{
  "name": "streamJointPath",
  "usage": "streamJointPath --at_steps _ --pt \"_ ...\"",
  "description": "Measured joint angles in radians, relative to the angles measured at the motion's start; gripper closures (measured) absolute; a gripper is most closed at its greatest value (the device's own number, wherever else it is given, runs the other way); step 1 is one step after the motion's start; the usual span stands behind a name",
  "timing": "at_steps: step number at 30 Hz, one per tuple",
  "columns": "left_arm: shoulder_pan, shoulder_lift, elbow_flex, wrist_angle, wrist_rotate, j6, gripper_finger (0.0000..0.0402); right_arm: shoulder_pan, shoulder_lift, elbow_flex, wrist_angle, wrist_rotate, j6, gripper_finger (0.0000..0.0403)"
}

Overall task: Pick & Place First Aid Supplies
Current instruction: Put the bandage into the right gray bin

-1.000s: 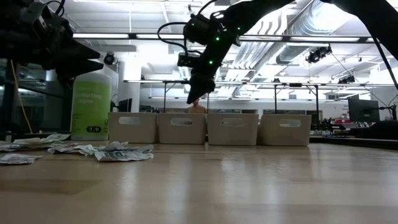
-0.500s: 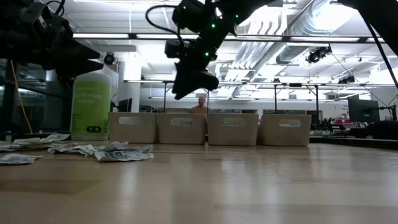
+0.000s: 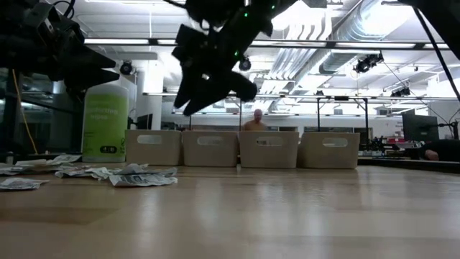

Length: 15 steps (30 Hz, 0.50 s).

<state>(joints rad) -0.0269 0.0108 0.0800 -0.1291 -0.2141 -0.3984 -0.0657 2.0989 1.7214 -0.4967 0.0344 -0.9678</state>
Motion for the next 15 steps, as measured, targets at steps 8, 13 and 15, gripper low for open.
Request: streamJointPath --at_steps 8,13,15 --pt "0.0 0.0 0.0 0.0 0.002 0.0 0.0252 0.044 0.091 -0.001 0.017 0.002 -0.126 0.0252" --pt "0.0 0.0 0.0 0.0 0.001 0.0 0.0252 0.056 0.138 -0.001 0.1 0.027 -0.207 0.0255" --pt "0.0 0.0 0.0 0.0 0.001 0.0 0.0252 0.057 0.15 -0.002 0.13 0.026 -0.241 0.0256"
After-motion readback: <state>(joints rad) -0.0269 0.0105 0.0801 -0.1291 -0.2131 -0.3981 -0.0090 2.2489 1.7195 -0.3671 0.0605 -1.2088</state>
